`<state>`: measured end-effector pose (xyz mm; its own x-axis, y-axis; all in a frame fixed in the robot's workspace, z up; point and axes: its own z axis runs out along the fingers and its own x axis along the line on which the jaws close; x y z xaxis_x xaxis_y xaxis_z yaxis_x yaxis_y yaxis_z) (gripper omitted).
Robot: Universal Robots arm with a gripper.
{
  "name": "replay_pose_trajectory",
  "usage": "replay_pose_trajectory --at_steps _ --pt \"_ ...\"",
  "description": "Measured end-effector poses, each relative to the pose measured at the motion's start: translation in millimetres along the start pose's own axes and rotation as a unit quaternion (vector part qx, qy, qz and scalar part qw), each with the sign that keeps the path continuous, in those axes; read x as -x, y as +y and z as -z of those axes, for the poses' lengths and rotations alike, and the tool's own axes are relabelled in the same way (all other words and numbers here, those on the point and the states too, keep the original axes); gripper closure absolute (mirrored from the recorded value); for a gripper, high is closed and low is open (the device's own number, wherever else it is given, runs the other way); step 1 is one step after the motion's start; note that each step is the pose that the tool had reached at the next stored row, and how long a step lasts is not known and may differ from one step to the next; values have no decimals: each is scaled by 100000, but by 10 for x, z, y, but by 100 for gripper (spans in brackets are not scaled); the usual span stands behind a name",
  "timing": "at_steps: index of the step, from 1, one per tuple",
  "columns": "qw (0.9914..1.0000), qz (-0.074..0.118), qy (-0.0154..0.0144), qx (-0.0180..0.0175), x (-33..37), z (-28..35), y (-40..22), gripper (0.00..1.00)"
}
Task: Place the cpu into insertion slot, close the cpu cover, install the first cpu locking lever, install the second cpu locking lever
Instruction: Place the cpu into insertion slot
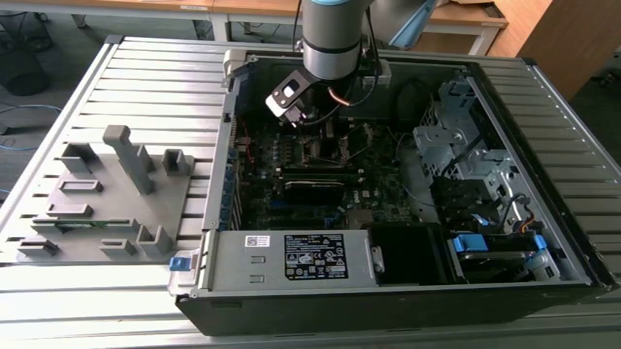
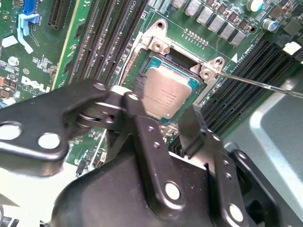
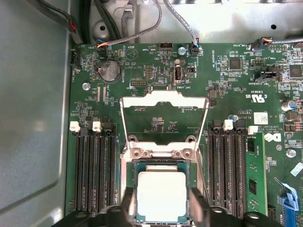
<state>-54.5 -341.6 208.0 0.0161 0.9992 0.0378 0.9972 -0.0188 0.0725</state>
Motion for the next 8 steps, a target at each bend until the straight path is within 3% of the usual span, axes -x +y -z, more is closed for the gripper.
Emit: replay_pose_trajectory --at_steps 1,2,5,8 --pt "100000 1 1 -1 0 0 0 47" --pt "100000 0 5 1 0 1 0 47" --pt "100000 1 -2 -2 0 2 0 65" --pt "100000 0 4 1 0 3 0 71"
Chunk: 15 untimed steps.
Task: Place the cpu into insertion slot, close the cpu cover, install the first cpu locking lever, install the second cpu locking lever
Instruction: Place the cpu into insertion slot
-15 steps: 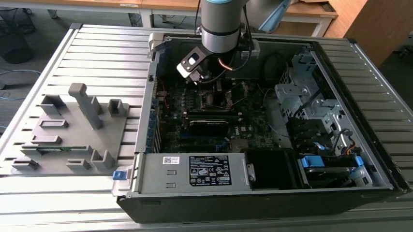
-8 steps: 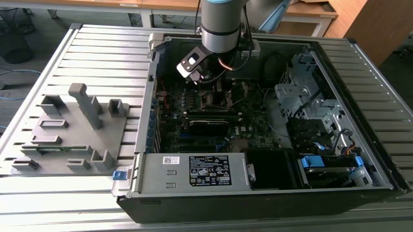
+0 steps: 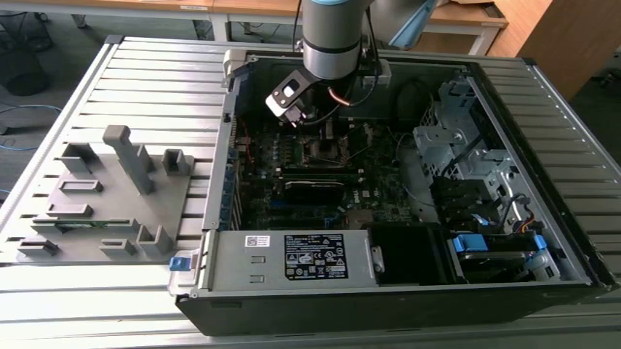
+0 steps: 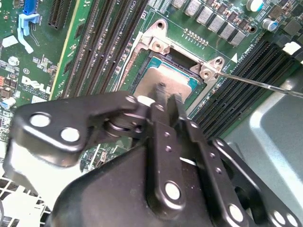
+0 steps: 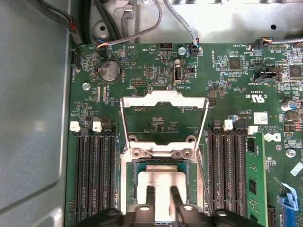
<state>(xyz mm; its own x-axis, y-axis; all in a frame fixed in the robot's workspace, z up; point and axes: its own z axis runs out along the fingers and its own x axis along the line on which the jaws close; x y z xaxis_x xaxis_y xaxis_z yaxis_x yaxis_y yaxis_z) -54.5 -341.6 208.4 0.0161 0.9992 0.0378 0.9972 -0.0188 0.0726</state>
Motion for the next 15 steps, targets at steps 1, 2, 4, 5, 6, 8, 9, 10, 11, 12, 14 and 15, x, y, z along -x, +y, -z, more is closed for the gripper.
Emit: replay_pose_trajectory --at_steps 1,2,4,5,6,8,9,10,11,12,14,15 --pt "100000 0 -1 0 0 0 0 77" --pt "100000 0 -3 0 0 1 0 83" --pt "100000 0 2 3 0 1 0 89" --pt "100000 -1 -3 0 0 2 0 89" --pt "100000 0 -1 0 0 2 0 89" --pt "100000 2 -1 -63 0 3 1 89" --pt "99999 -14 -19 -419 0 3 2 89" --pt "99999 -19 -23 -472 0 3 1 89" --pt "99999 -21 -28 -483 0 3 1 89" --pt "99999 -21 -23 -485 0 3 1 89" --pt "99999 -20 -1 -474 0 -2 2 89" --pt "99999 -19 5 -471 0 -11 1 89"
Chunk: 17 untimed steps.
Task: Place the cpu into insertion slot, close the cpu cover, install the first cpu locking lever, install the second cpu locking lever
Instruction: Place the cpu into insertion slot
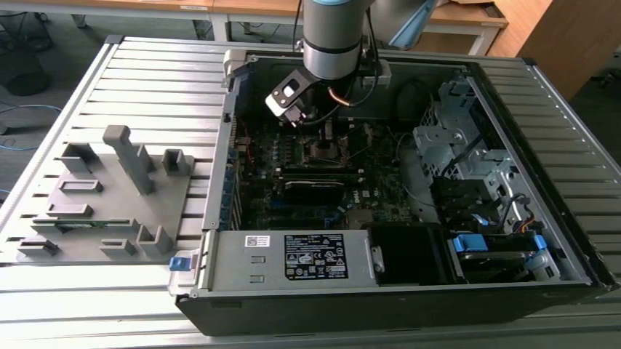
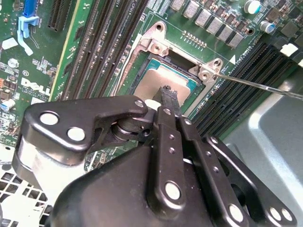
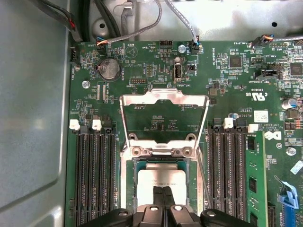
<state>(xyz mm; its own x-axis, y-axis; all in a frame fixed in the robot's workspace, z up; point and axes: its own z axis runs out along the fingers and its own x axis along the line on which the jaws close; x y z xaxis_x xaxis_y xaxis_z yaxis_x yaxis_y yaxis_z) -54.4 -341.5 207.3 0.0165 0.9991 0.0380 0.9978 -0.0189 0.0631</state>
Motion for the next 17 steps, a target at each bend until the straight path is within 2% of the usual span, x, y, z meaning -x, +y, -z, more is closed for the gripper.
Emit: replay_pose_trajectory --at_steps 4,17 --pt "100000 0 -13 -10 2 -33 -3 89" --pt "100000 1 -26 -15 4 -54 -4 89"
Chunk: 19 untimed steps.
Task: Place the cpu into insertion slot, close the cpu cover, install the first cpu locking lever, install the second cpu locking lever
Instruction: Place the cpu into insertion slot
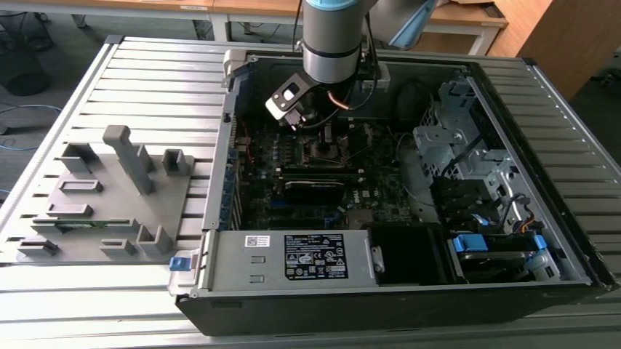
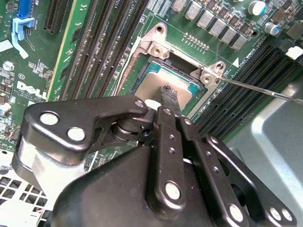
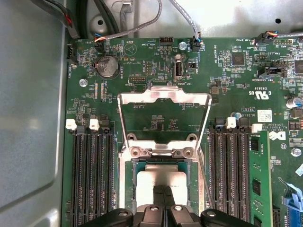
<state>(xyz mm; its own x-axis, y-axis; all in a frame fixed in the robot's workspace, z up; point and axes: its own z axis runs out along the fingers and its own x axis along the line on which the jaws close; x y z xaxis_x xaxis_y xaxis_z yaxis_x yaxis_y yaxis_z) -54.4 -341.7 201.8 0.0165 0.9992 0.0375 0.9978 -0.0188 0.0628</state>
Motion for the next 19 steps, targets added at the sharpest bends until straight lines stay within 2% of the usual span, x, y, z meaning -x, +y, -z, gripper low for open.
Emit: replay_pose_trajectory --at_steps 5,19 --pt "100000 0 2 1 1 -22 -1 89" --pt "100000 -1 6 2 1 -34 -2 89"
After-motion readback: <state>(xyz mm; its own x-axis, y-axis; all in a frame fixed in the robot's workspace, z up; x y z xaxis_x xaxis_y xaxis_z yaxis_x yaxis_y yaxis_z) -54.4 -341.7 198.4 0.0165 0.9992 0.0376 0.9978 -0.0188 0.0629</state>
